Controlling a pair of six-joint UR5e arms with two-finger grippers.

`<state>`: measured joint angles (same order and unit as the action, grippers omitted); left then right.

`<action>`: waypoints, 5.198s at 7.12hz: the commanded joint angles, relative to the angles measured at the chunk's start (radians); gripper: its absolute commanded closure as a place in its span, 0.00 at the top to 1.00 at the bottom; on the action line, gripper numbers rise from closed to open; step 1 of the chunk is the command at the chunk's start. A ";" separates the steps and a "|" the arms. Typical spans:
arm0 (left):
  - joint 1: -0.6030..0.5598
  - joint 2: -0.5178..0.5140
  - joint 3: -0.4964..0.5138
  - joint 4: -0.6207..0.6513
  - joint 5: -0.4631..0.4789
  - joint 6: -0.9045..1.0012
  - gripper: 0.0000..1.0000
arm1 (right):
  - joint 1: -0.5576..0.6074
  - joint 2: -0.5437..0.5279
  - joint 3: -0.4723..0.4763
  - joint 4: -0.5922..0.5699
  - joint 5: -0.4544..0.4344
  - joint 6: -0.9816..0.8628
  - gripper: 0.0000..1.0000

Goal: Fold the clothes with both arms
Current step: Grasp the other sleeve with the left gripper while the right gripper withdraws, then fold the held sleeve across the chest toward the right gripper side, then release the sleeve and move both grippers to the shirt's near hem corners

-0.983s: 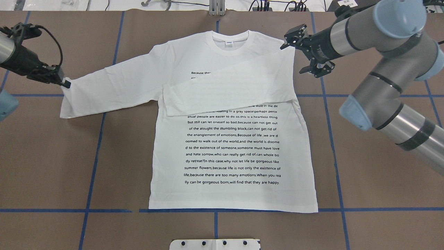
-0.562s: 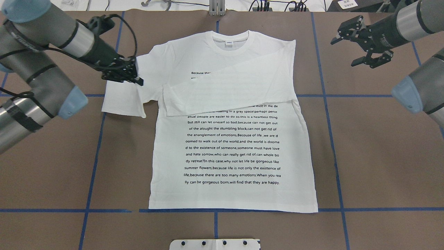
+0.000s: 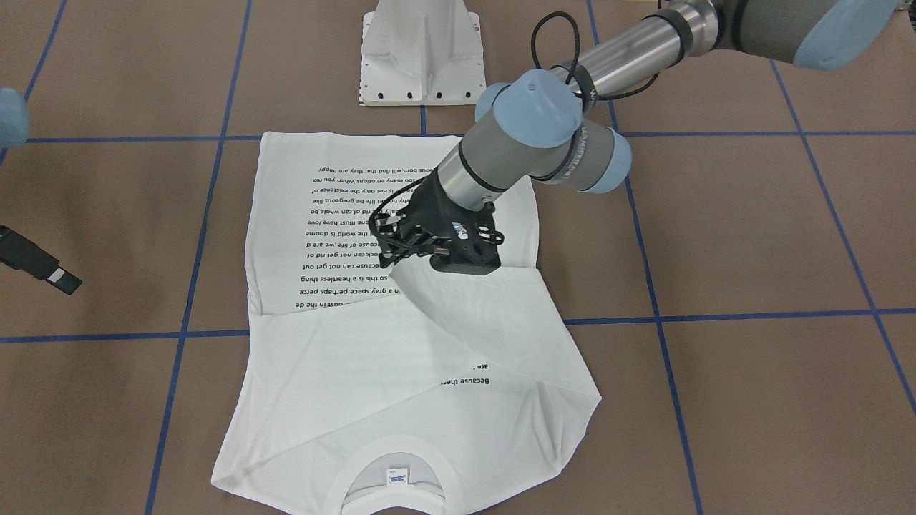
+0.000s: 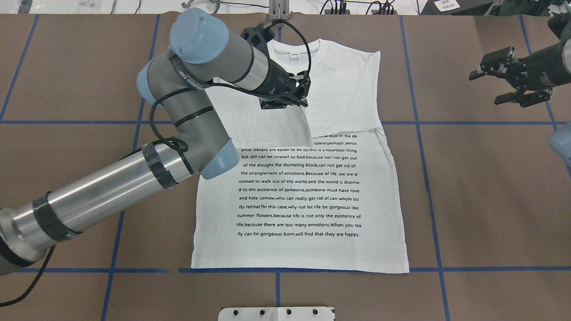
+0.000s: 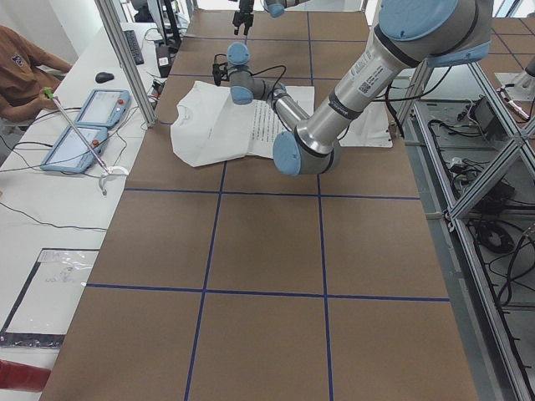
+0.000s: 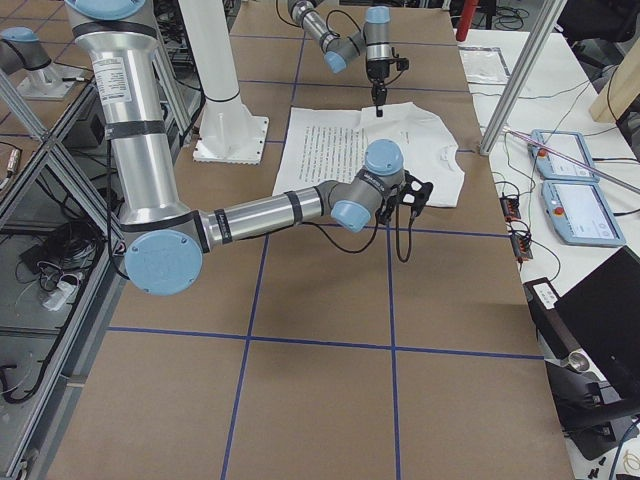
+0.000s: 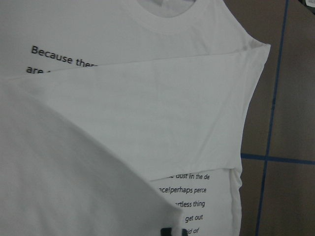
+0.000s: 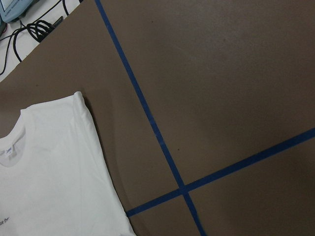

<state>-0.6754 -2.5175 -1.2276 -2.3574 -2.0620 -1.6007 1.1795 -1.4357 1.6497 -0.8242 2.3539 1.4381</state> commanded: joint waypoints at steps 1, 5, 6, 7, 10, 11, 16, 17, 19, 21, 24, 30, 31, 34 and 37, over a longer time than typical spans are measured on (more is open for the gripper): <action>0.022 -0.081 0.159 -0.086 0.083 -0.021 0.00 | 0.003 -0.022 -0.004 0.030 -0.005 -0.005 0.99; 0.098 -0.211 0.353 -0.183 0.245 -0.021 0.00 | 0.002 -0.028 0.004 0.031 0.001 -0.002 0.99; 0.112 -0.237 0.370 -0.194 0.284 -0.021 0.00 | 0.002 -0.029 0.005 0.033 0.001 -0.001 0.99; 0.118 -0.253 0.419 -0.229 0.296 -0.021 0.00 | 0.002 -0.031 -0.005 0.048 0.001 0.001 0.99; 0.126 -0.305 0.473 -0.250 0.327 -0.030 0.10 | 0.002 -0.031 -0.007 0.050 0.002 0.008 0.99; 0.128 -0.326 0.474 -0.255 0.332 -0.045 0.13 | 0.002 -0.032 -0.007 0.050 0.002 0.008 0.99; 0.112 -0.240 0.336 -0.222 0.379 -0.105 1.00 | -0.053 -0.028 0.030 0.053 -0.011 0.049 1.00; 0.112 -0.110 0.137 -0.130 0.372 -0.101 1.00 | -0.108 -0.029 0.057 0.051 -0.069 0.130 1.00; 0.077 0.006 0.002 -0.060 0.244 -0.076 0.98 | -0.235 -0.104 0.161 0.043 -0.155 0.192 0.98; 0.012 0.262 -0.275 -0.039 0.081 -0.003 0.94 | -0.456 -0.196 0.293 0.033 -0.362 0.302 0.96; -0.044 0.503 -0.588 0.133 0.052 0.068 0.87 | -0.786 -0.264 0.375 0.008 -0.699 0.491 0.93; -0.038 0.663 -0.728 0.139 -0.001 0.053 0.92 | -1.179 -0.264 0.460 -0.253 -1.101 0.820 0.85; -0.036 0.661 -0.727 0.139 -0.001 0.053 0.95 | -1.181 -0.265 0.456 -0.282 -1.101 0.820 0.83; -0.026 0.651 -0.714 0.138 0.000 0.021 0.95 | -1.178 -0.267 0.461 -0.303 -1.085 0.823 0.76; -0.026 0.651 -0.714 0.139 0.000 0.019 0.95 | -1.179 -0.279 0.460 -0.303 -1.078 0.844 0.38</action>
<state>-0.7015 -1.8667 -1.9425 -2.2182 -2.0617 -1.5796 0.0001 -1.7133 2.1105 -1.1274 1.2742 2.2787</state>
